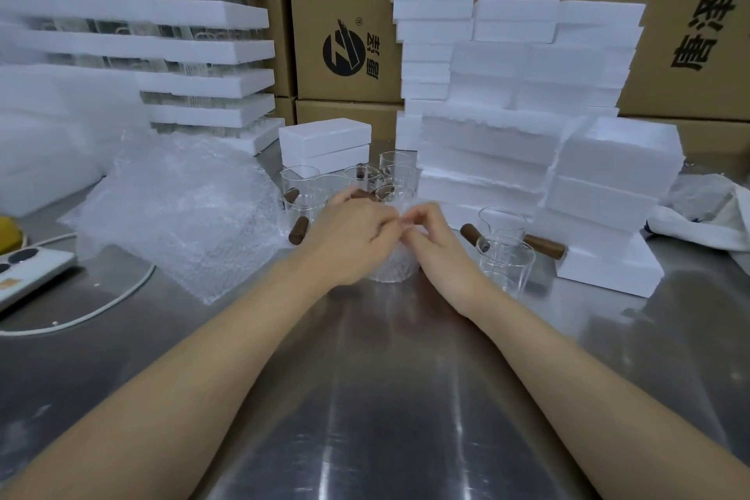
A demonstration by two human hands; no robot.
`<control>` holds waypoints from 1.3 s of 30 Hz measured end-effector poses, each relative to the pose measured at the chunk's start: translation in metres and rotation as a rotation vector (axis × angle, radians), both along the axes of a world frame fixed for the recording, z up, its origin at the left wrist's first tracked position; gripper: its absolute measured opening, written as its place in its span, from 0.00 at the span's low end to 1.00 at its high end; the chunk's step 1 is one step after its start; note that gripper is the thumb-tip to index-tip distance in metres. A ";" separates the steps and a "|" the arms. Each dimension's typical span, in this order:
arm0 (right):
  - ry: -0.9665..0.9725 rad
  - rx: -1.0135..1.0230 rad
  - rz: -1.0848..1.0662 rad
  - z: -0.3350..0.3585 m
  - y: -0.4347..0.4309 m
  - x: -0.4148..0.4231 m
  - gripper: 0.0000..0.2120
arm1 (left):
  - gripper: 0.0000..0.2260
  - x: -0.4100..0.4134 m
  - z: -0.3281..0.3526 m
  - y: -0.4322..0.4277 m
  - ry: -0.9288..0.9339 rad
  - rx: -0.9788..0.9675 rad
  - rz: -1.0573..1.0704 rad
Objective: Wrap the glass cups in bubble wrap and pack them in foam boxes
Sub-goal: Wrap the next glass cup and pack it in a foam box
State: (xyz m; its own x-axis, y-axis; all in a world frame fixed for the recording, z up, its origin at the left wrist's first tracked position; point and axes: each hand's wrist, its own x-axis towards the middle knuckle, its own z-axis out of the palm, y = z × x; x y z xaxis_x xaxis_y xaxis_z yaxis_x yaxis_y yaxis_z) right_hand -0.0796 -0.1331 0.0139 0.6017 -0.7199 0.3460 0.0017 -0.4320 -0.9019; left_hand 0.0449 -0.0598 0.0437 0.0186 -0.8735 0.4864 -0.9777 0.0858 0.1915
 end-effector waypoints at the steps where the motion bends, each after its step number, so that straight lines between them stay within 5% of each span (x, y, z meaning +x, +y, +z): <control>1: -0.033 0.027 -0.016 0.000 -0.001 0.000 0.07 | 0.17 -0.002 0.001 0.000 -0.084 0.034 0.009; 6: -0.008 -0.015 -0.071 0.003 -0.003 0.000 0.07 | 0.21 -0.009 -0.003 -0.003 -0.109 0.097 -0.031; 10: -0.017 -0.038 -0.113 0.002 -0.007 -0.001 0.07 | 0.15 0.002 -0.015 -0.005 -0.108 -0.042 -0.089; 13: 0.018 -0.097 -0.124 0.004 -0.006 0.000 0.09 | 0.21 0.014 -0.020 -0.006 -0.112 -0.028 -0.125; 16: 0.068 -0.152 -0.123 0.001 -0.003 0.003 0.09 | 0.23 0.014 -0.020 -0.009 0.005 -0.043 -0.148; 19: 0.021 -0.063 -0.151 -0.003 -0.004 0.003 0.02 | 0.20 0.010 -0.017 -0.012 -0.032 -0.028 -0.111; 25: 0.008 0.013 -0.140 -0.003 -0.005 0.005 0.06 | 0.19 0.003 -0.015 -0.016 -0.329 0.059 -0.021; 39: -0.020 0.047 -0.153 -0.002 -0.005 0.004 0.05 | 0.17 -0.006 -0.015 -0.011 -0.228 -0.078 0.011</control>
State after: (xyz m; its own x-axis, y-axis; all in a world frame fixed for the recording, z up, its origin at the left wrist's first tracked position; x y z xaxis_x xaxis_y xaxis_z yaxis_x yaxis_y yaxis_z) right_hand -0.0753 -0.1376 0.0124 0.4771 -0.8183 0.3206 -0.0428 -0.3860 -0.9215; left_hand 0.0388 -0.0706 0.0286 -0.0906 -0.8336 0.5449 -0.9958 0.0811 -0.0415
